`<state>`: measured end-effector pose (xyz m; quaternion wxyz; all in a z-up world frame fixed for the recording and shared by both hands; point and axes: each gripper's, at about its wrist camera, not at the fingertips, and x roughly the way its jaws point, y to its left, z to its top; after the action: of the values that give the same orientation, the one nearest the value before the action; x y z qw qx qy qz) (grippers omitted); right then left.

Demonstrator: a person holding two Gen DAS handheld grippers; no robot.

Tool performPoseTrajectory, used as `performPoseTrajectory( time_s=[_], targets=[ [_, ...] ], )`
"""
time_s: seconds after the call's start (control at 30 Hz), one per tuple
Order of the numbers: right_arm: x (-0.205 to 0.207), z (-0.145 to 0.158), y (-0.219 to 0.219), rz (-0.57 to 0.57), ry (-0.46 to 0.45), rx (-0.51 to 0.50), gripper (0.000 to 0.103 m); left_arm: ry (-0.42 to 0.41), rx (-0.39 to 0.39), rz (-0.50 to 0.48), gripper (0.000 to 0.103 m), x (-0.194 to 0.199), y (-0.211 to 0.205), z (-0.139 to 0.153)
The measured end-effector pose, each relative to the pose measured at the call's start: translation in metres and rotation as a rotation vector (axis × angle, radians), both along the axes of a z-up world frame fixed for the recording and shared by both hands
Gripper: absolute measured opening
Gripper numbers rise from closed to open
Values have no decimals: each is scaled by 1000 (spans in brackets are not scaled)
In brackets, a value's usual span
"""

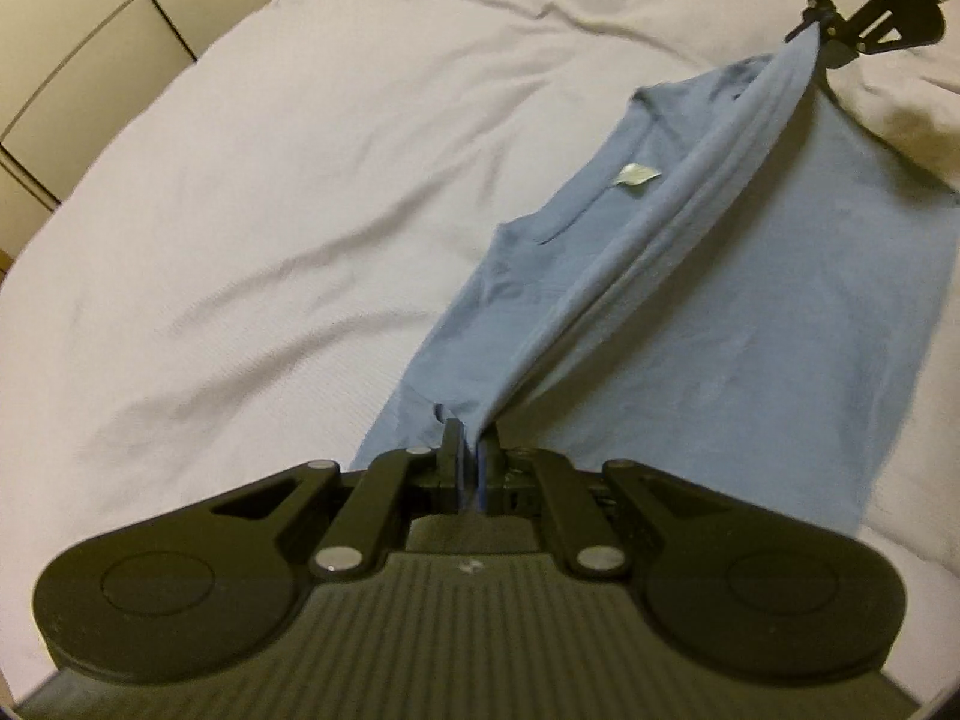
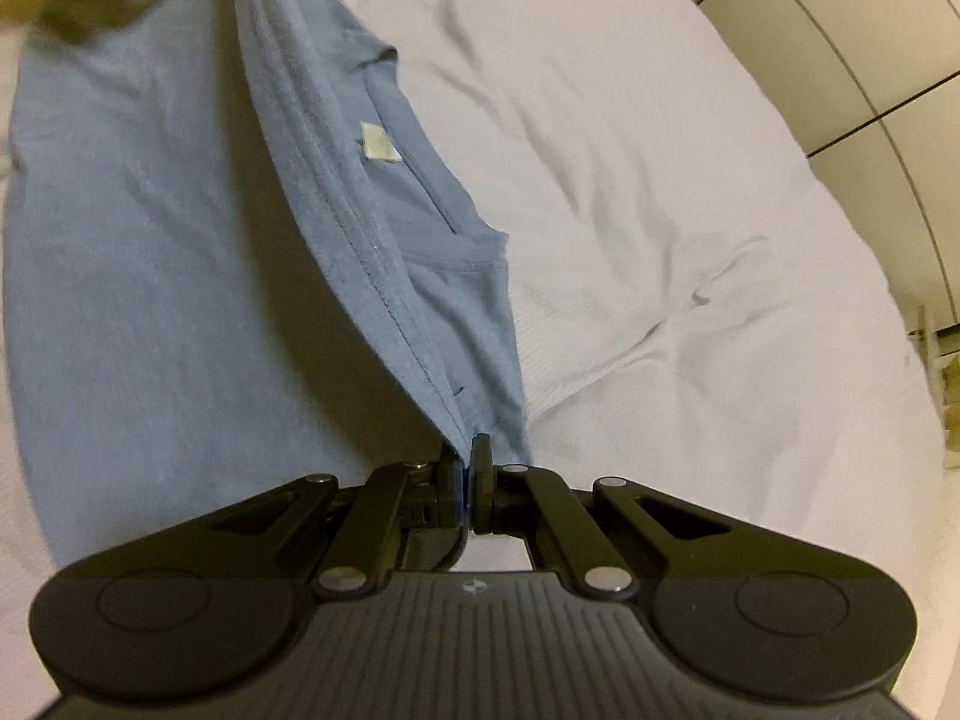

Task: Fold clothes
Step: 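Grasp the shirt side with both grippers and fold it over lengthwise, then open both grippers and release the folded shirt side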

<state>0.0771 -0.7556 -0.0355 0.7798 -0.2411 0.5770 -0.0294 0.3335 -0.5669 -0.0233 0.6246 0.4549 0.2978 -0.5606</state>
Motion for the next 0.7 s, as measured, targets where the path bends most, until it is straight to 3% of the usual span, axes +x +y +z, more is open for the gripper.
performPoseTrajectory(
  time_s=[0.13,0.37,0.43,0.5,0.7],
  targets=[
    [15,-26,-27,-10,10,37,0,15,15,40,4,19,-22,-28],
    [22,-52,-57,-82,-18,68,0,48,-14,208,19,51,-33,-55],
    [20,-49,-67,-120,-51,63,9,56,-36,272,24,63,-31,-56],
    [17,-44,-75,-160,-88,50,43,49,-59,322,24,72,-25,-52],
    [0,-21,-90,-362,-214,26,46,64,-128,465,24,91,-3,-35]
  ],
)
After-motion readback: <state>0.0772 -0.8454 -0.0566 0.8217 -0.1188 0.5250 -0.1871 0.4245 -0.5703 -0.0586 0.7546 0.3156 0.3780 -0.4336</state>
